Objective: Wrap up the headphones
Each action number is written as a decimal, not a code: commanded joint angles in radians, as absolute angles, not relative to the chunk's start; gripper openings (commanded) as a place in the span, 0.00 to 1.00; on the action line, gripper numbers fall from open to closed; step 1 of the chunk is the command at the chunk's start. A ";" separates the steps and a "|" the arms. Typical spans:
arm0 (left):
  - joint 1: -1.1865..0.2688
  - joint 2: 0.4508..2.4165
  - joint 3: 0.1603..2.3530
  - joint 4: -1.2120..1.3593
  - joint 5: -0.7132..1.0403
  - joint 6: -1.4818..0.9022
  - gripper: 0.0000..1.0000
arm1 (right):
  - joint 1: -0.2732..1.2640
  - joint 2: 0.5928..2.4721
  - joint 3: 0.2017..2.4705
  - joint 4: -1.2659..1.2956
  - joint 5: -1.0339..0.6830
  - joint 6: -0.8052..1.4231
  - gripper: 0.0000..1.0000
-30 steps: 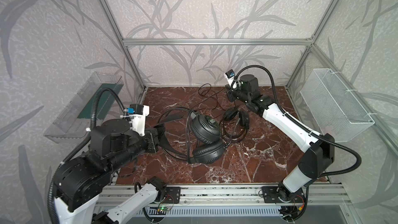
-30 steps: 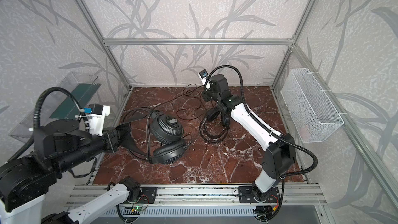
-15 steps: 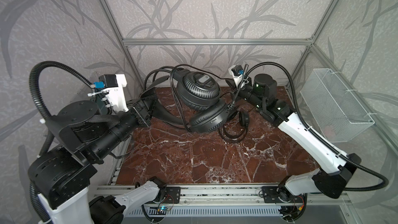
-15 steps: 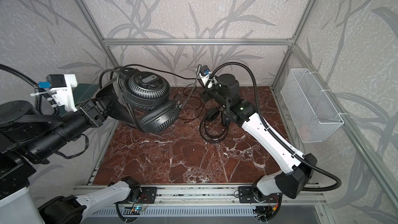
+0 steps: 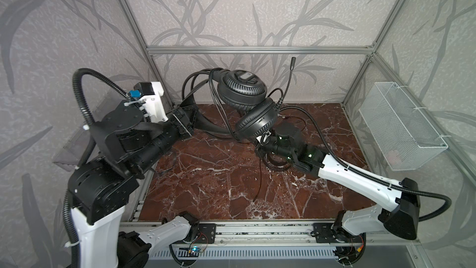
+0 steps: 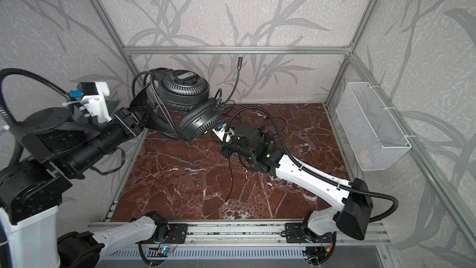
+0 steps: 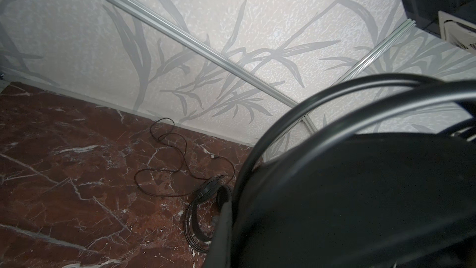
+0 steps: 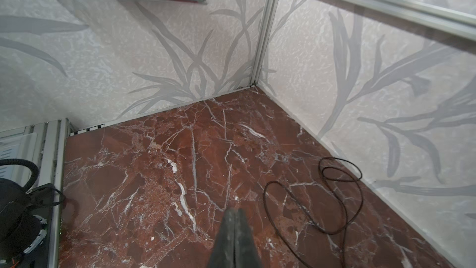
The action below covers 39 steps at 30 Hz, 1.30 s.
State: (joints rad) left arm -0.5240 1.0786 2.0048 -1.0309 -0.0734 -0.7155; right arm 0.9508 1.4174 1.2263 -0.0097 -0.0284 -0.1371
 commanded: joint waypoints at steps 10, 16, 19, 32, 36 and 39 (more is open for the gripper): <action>-0.507 1.095 1.848 -0.972 -0.244 -0.810 0.00 | 1.152 1.417 0.995 0.192 0.081 0.020 0.00; -0.357 1.133 1.729 -0.981 -0.102 -0.848 0.00 | 1.252 1.415 0.919 0.238 0.149 0.028 0.00; -0.270 1.141 1.639 -0.962 0.006 -0.876 0.00 | 1.286 1.415 0.904 0.223 0.171 0.044 0.00; -0.184 1.174 1.343 -0.888 0.041 -0.814 0.00 | 1.359 1.363 0.881 0.144 0.138 0.087 0.00; -0.183 1.190 1.269 -0.876 0.024 -0.785 0.00 | 1.362 1.353 0.939 0.019 0.174 0.040 0.00; -0.183 1.204 1.221 -0.873 0.022 -0.761 0.00 | 1.361 1.348 0.974 -0.069 0.189 0.003 0.00</action>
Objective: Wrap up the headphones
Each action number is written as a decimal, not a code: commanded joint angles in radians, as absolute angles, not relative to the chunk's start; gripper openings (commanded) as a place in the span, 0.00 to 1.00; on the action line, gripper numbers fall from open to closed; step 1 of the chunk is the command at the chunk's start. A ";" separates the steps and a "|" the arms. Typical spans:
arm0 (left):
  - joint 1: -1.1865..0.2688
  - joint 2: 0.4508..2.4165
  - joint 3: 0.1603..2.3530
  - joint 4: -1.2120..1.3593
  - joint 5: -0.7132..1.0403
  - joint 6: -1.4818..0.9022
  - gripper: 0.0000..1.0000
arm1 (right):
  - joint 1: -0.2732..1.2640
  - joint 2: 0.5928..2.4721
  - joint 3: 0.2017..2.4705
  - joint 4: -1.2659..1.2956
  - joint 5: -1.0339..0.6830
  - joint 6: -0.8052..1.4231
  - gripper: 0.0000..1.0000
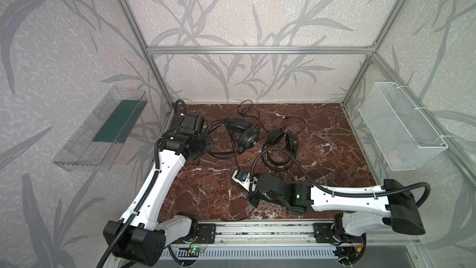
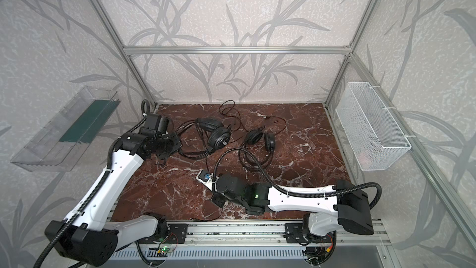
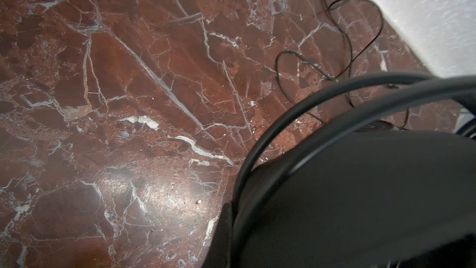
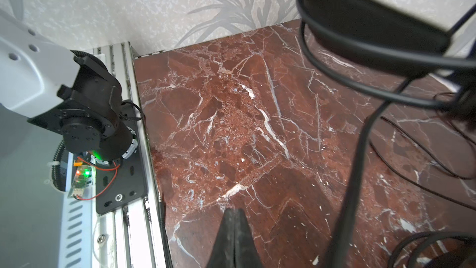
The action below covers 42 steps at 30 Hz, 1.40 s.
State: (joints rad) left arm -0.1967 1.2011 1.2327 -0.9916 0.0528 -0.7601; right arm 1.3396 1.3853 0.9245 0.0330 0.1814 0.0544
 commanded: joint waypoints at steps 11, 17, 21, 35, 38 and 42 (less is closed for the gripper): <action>-0.182 1.234 1.074 -0.846 0.004 -0.693 0.00 | 1.370 1.333 1.059 -0.224 0.283 -0.162 0.00; -0.183 1.263 0.993 -0.822 0.072 -0.675 0.00 | 1.374 1.367 1.137 -0.271 0.343 -0.279 0.00; -0.183 1.280 0.980 -0.846 0.091 -0.649 0.00 | 1.390 1.403 1.194 -0.286 0.452 -0.371 0.00; -0.188 1.272 0.939 -0.842 0.125 -0.616 0.00 | 1.413 1.508 1.277 -0.193 0.676 -0.586 0.07; -0.189 1.277 0.939 -0.843 0.126 -0.611 0.00 | 1.426 1.522 1.287 -0.190 0.689 -0.611 0.11; -0.191 1.282 0.942 -0.844 0.132 -0.608 0.00 | 1.449 1.529 1.290 -0.163 0.719 -0.678 0.19</action>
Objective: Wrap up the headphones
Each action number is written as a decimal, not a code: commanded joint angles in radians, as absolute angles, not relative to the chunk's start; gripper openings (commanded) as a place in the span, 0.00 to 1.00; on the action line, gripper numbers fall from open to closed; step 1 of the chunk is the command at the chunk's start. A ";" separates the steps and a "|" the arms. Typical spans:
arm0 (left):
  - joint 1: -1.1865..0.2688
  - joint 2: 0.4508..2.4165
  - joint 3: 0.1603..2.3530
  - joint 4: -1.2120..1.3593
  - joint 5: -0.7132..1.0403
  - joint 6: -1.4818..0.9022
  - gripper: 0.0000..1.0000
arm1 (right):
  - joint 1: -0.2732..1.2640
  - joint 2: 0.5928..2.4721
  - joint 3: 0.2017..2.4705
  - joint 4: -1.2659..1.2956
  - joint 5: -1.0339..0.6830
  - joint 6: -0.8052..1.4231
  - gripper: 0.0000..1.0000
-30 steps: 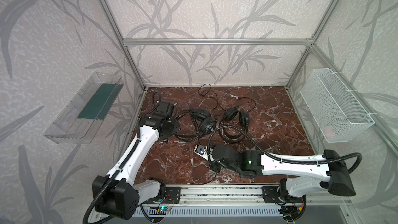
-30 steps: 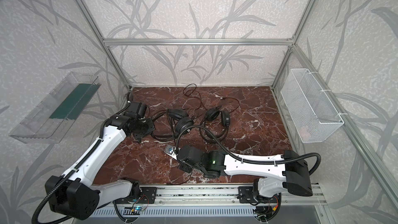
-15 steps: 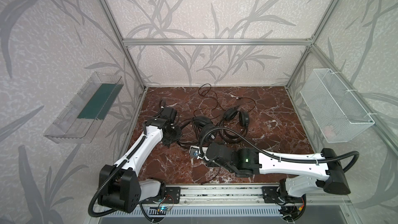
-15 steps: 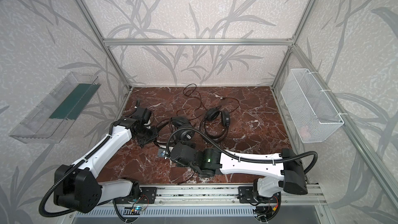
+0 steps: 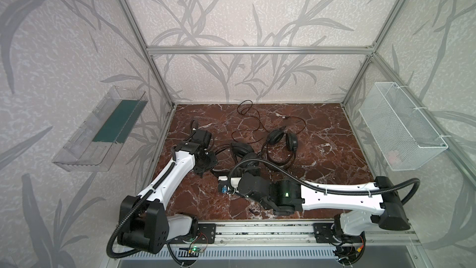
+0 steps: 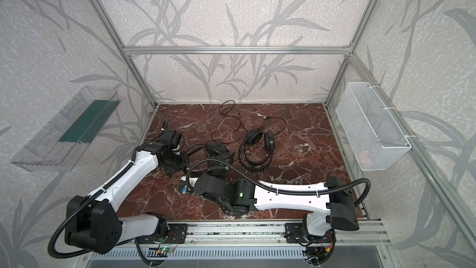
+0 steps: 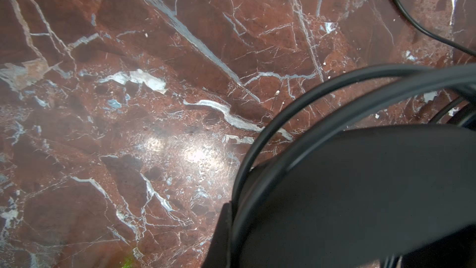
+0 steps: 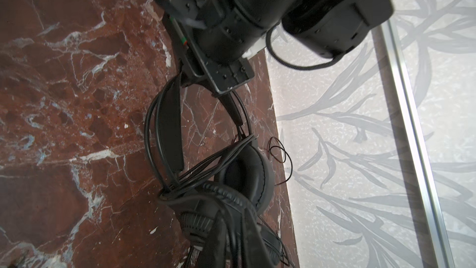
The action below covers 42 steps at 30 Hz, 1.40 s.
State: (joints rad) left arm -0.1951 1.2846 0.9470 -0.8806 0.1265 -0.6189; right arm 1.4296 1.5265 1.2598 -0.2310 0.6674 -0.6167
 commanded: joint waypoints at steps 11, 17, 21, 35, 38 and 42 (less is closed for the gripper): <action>-0.199 1.279 0.941 -0.840 0.156 -0.601 0.00 | 1.432 1.526 1.322 -0.143 0.695 -0.765 0.10; -0.198 1.271 0.944 -0.842 0.153 -0.602 0.00 | 1.408 1.435 1.277 -0.241 0.631 -0.509 0.31; -0.198 1.255 0.954 -0.842 0.161 -0.611 0.00 | 1.417 1.342 1.157 -0.331 0.502 -0.323 0.40; -0.198 1.231 0.947 -0.831 0.148 -0.603 0.00 | 1.551 1.511 0.939 -0.298 0.095 -0.024 0.34; -0.198 1.219 0.938 -0.824 0.144 -0.603 0.00 | 1.564 1.618 0.976 -0.264 0.064 -0.017 0.30; -0.198 1.204 0.933 -0.827 0.129 -0.594 0.00 | 1.588 1.715 1.045 -0.272 0.099 0.001 0.30</action>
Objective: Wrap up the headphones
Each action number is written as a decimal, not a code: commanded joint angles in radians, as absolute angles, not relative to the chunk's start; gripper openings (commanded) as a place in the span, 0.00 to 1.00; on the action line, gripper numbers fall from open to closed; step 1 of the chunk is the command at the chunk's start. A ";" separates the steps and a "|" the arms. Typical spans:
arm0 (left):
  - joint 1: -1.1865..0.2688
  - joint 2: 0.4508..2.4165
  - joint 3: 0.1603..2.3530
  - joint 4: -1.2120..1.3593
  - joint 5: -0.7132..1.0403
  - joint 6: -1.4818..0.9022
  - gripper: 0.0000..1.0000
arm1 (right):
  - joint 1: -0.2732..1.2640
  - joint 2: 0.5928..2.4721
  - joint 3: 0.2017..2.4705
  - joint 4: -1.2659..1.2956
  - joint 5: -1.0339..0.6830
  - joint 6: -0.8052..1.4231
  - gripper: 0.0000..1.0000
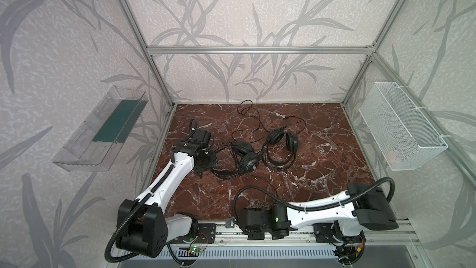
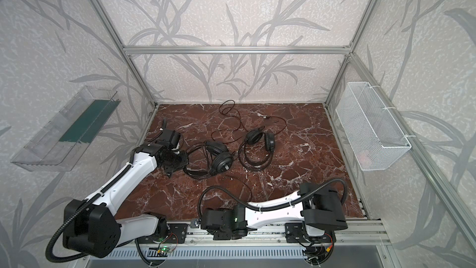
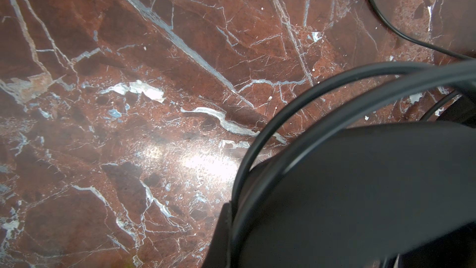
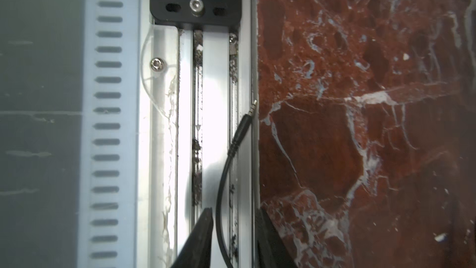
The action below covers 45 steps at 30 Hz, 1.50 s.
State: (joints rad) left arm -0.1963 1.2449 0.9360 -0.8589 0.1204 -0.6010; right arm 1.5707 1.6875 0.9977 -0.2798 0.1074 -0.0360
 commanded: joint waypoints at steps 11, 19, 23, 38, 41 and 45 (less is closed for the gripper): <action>-0.197 1.205 0.933 -0.824 0.128 -0.589 0.00 | 1.590 1.860 1.109 -0.271 0.096 0.022 0.18; -0.197 1.202 0.931 -0.825 0.126 -0.589 0.00 | 1.581 1.897 1.117 -0.277 0.115 0.027 0.19; -0.198 1.198 0.929 -0.822 0.127 -0.591 0.00 | 1.583 1.831 1.083 -0.237 0.121 0.026 0.24; -0.196 1.203 0.933 -0.820 0.124 -0.586 0.00 | 1.556 1.810 1.070 -0.226 0.179 -0.003 0.31; -0.196 1.202 0.933 -0.820 0.124 -0.588 0.00 | 1.542 1.837 1.077 -0.230 0.151 -0.002 0.30; -0.196 1.197 0.932 -0.819 0.122 -0.588 0.00 | 1.539 1.850 1.080 -0.221 0.119 0.001 0.29</action>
State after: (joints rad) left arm -0.1963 1.2316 0.9268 -0.8574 0.1059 -0.5934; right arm 1.5440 1.8328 1.0611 -0.2180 0.1474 0.0025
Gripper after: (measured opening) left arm 0.064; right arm 0.294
